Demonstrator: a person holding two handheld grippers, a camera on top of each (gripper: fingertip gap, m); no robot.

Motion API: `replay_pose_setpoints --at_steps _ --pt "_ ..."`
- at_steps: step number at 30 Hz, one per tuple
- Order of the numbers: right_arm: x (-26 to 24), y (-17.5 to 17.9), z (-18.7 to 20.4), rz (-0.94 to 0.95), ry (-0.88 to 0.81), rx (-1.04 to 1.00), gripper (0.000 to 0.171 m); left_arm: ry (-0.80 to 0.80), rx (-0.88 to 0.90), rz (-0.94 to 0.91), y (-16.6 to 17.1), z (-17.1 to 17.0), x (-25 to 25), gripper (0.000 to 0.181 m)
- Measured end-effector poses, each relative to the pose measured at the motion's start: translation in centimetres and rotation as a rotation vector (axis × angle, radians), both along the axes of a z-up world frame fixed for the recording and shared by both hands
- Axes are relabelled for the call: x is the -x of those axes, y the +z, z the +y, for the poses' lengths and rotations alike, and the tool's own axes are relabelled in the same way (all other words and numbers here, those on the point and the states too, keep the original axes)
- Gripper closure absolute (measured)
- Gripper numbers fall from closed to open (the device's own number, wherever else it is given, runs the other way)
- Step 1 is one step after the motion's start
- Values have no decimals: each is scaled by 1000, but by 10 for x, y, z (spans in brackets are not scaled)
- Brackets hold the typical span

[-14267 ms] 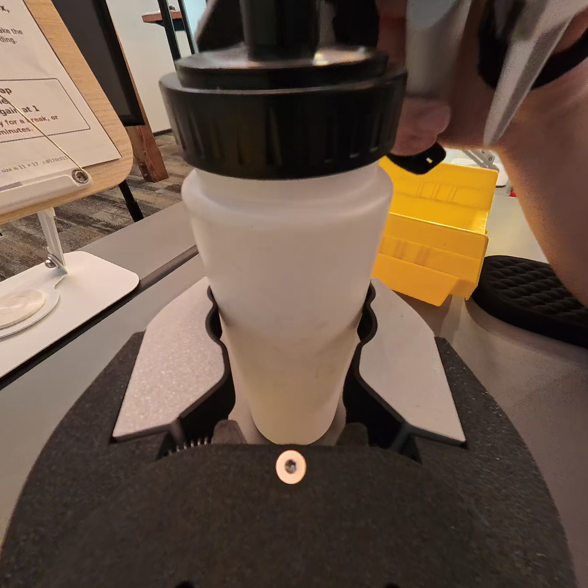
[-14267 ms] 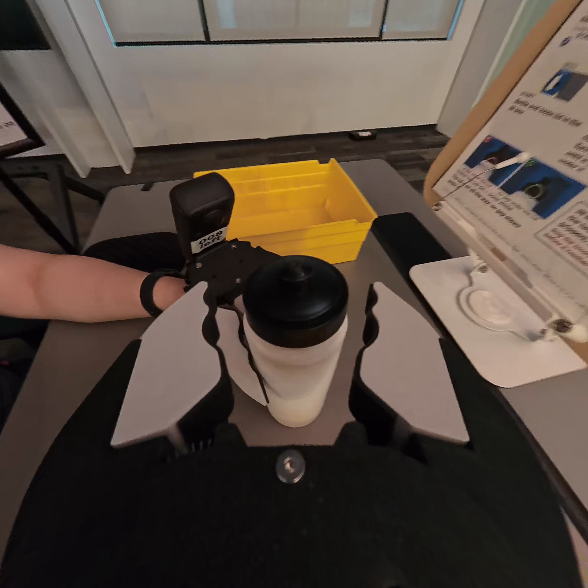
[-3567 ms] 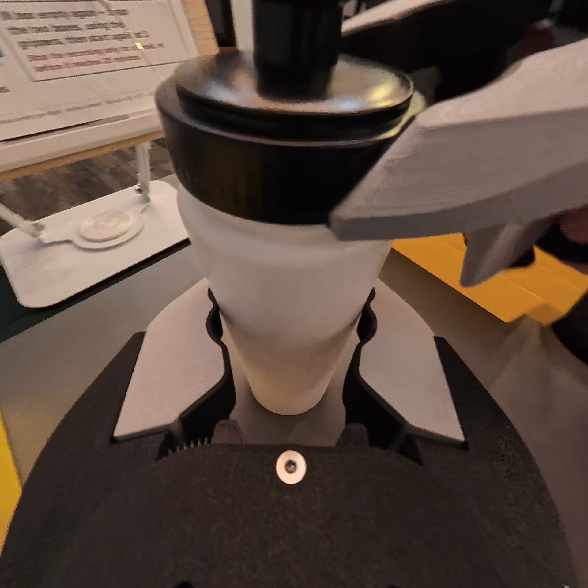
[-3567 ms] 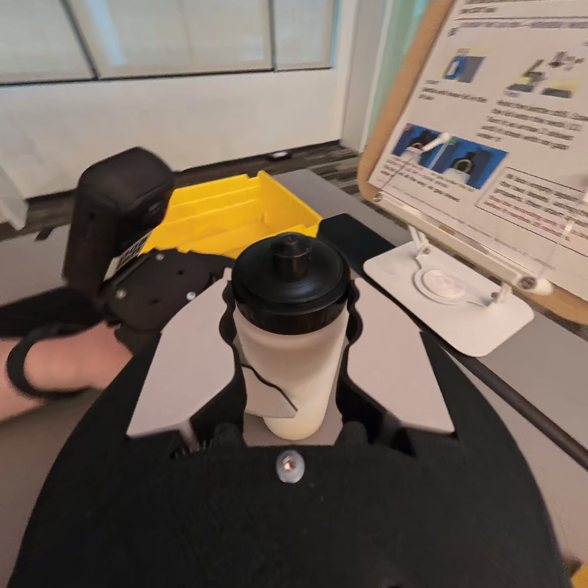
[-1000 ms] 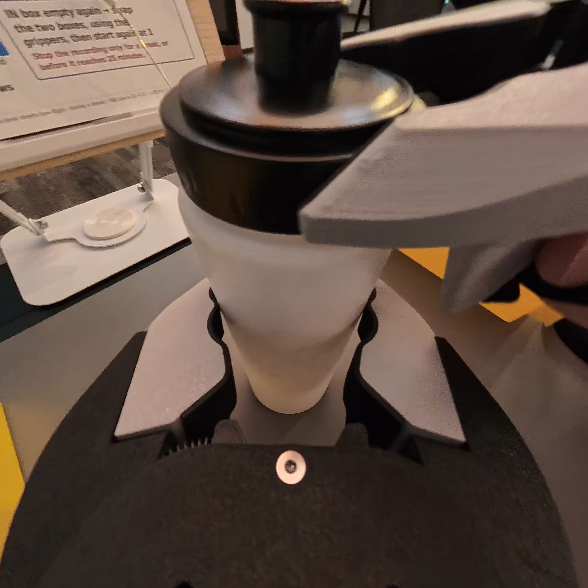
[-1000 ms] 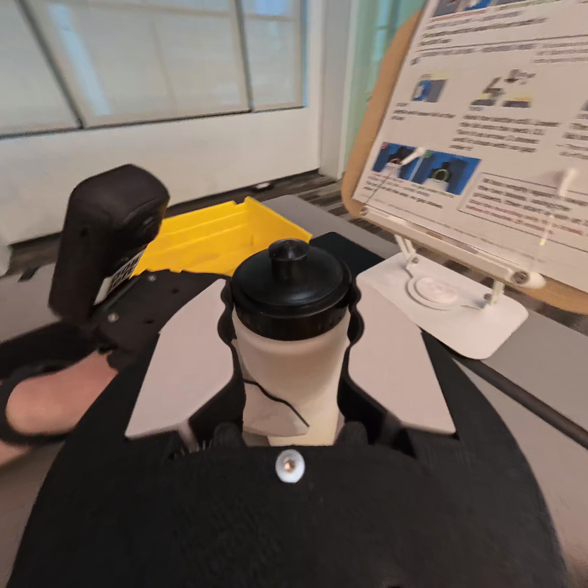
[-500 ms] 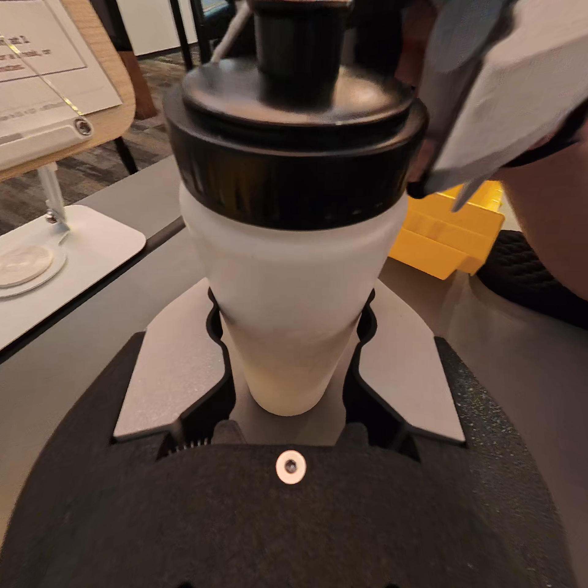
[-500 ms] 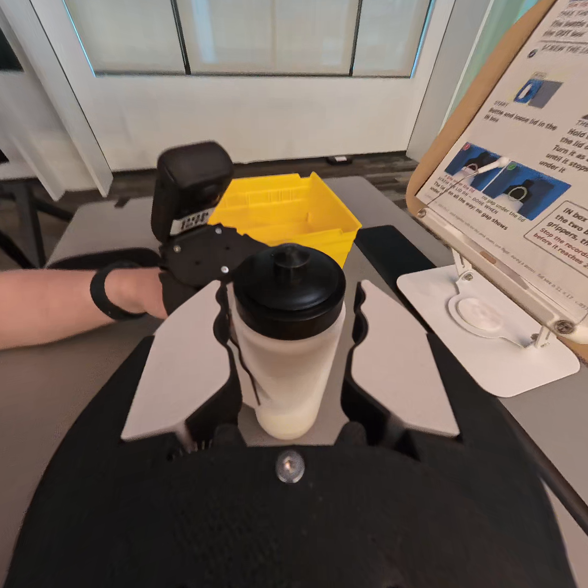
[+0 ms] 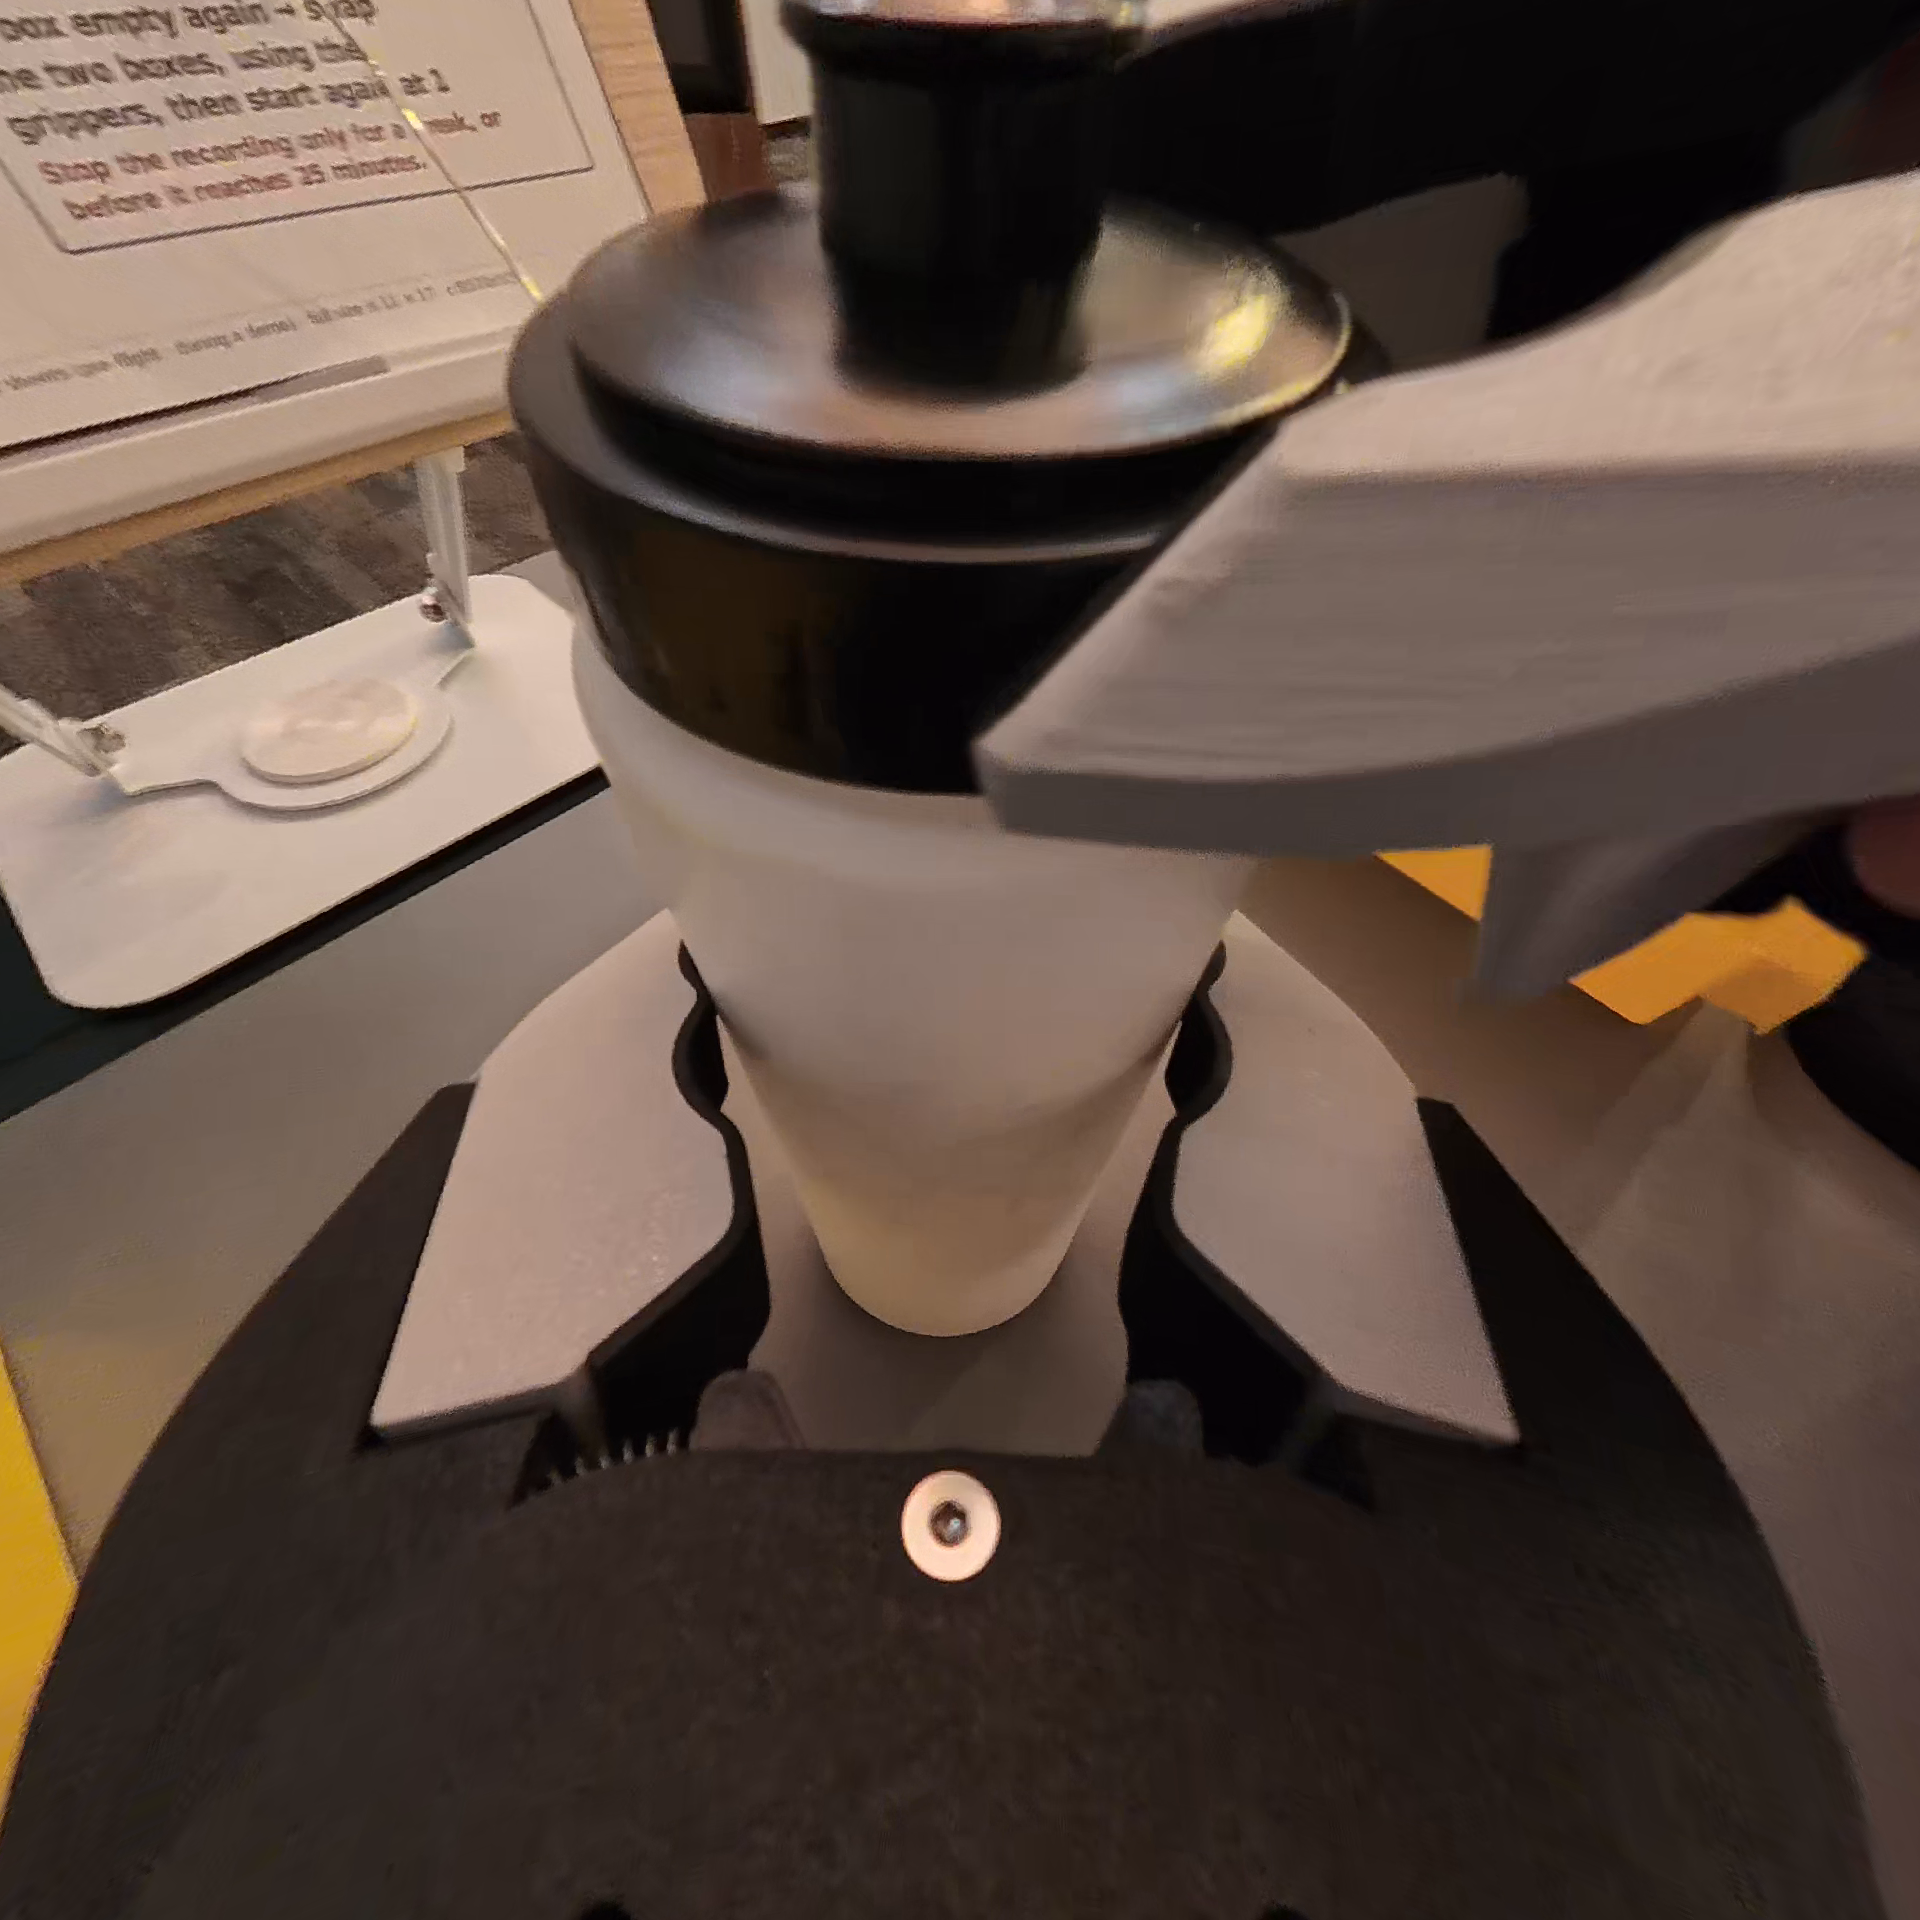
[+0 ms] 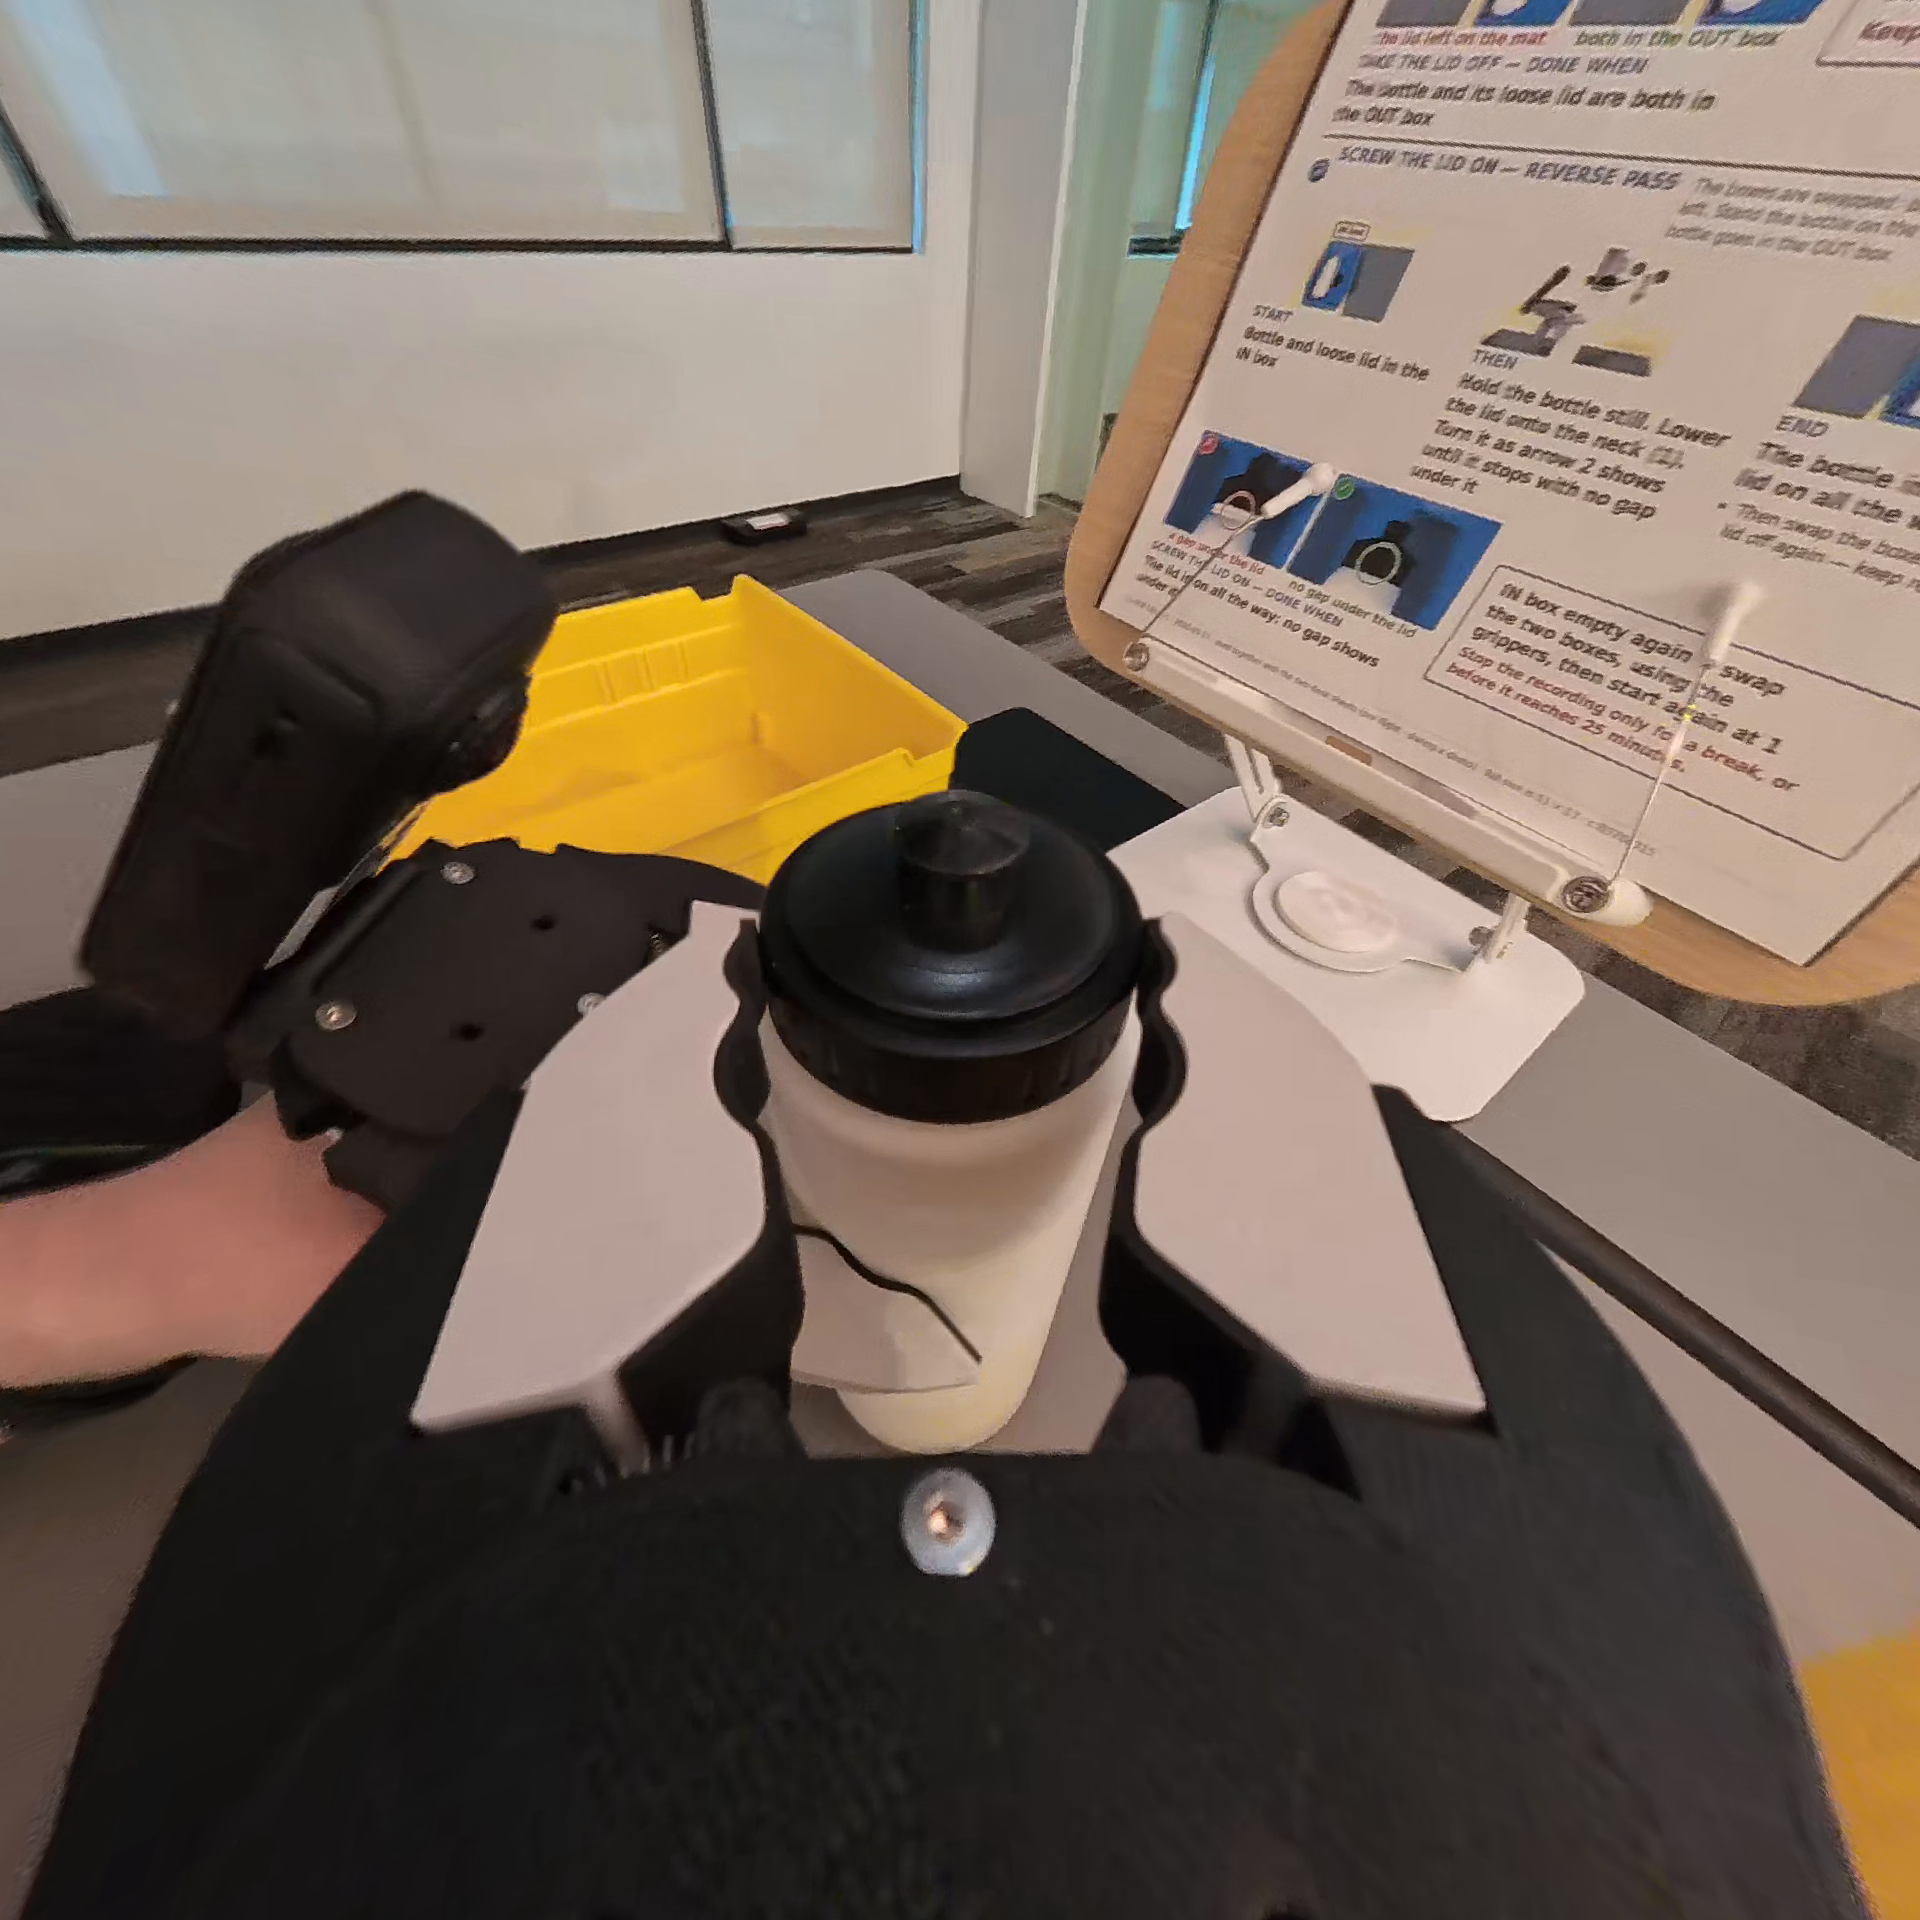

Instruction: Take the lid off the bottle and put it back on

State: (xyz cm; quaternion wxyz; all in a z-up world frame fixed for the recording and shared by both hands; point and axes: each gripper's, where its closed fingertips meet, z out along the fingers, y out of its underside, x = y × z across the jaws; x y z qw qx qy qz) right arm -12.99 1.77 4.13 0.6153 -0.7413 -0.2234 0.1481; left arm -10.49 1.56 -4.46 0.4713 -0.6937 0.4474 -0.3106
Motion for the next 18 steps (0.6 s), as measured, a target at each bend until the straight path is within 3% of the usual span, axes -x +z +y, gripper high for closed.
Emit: replay_pose_setpoints --at_steps 9,11,14,18 --pt "1 7 -19 86 389 70 91 -197 6 -24 0 -17 -6 96" --pt "-3 4 -16 15 365 39 102 -207 2 -22 0 -19 -7 96" --pt "-2 4 -14 -11 322 28 102 -153 -3 -5 0 -14 -6 96" --pt "-3 3 -2 59 144 40 101 7 0 -13 0 -1 -3 96"
